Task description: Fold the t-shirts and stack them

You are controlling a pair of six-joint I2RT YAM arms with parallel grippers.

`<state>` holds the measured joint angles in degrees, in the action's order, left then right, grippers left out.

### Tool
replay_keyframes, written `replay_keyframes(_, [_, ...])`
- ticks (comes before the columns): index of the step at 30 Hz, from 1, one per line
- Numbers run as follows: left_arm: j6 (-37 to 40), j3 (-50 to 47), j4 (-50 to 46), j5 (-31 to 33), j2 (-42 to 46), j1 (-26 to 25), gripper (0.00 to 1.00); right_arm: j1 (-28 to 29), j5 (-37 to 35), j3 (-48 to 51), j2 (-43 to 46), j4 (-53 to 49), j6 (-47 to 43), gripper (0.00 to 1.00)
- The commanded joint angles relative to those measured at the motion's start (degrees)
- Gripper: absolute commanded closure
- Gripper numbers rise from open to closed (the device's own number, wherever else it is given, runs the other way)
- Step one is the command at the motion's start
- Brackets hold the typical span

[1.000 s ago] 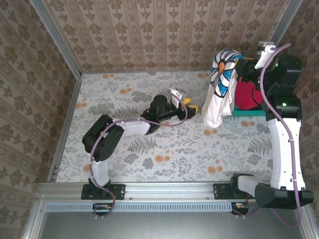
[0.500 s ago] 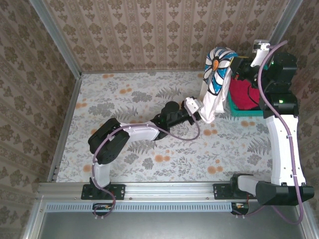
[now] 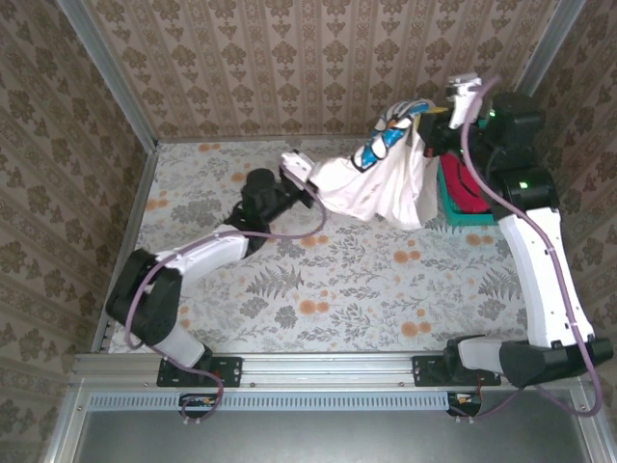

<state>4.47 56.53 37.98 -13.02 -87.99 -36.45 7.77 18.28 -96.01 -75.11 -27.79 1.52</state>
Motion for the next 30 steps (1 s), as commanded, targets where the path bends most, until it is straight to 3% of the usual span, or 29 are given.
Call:
replay_keyframes(1, [-0.8,4.47,-8.07,-3.55,3.79,3.47,1.0,3.94,-6.41,-8.22,-5.2,-0.33,-9.56,1.0])
replay_keyframes(4, [-1.23,10.46,-14.18,-3.46,4.24,8.19,1.0,5.23,-8.74,-17.29,-12.64,-2.0,-10.98,1.0])
replay_keyframes(5, [-1.09,11.93,-16.41,-3.18,4.74,9.13,1.0,5.32,-8.87,-19.37,-14.05,-2.35,-10.66,0.89])
replay_keyframes(7, [-0.54,12.85,-18.93,-2.99,6.11,9.83,1.0,5.5,-9.62,-19.0,-14.2,-0.98,-8.51,0.4])
replay_keyframes(8, [-0.63,12.46,-19.87,-3.02,6.9,9.82,1.0,5.5,-10.53,-16.84,-13.22,0.35,-7.34,0.24])
replay_keyframes(10, [-1.93,10.49,-20.92,-3.46,8.46,9.89,1.0,5.5,-12.23,-10.28,-10.22,3.55,-5.76,0.12])
replay_keyframes(16, [-4.99,3.84,-22.41,-2.83,12.46,9.25,1.0,5.99,-7.0,5.69,-5.04,7.9,-2.46,0.04])
replay_keyframes(20, [-4.14,3.52,-25.97,-0.07,13.65,8.98,1.0,9.99,-3.77,15.03,-2.17,10.25,-3.06,0.04])
replay_keyframes(25, [-4.24,1.85,-29.26,5.04,15.1,9.68,1.0,16.85,-3.3,24.76,-5.88,14.71,2.12,0.04])
replay_keyframes(30, [-7.7,-0.79,-30.78,6.71,16.52,11.72,1.0,23.49,-4.18,32.99,-12.59,24.22,13.2,0.07])
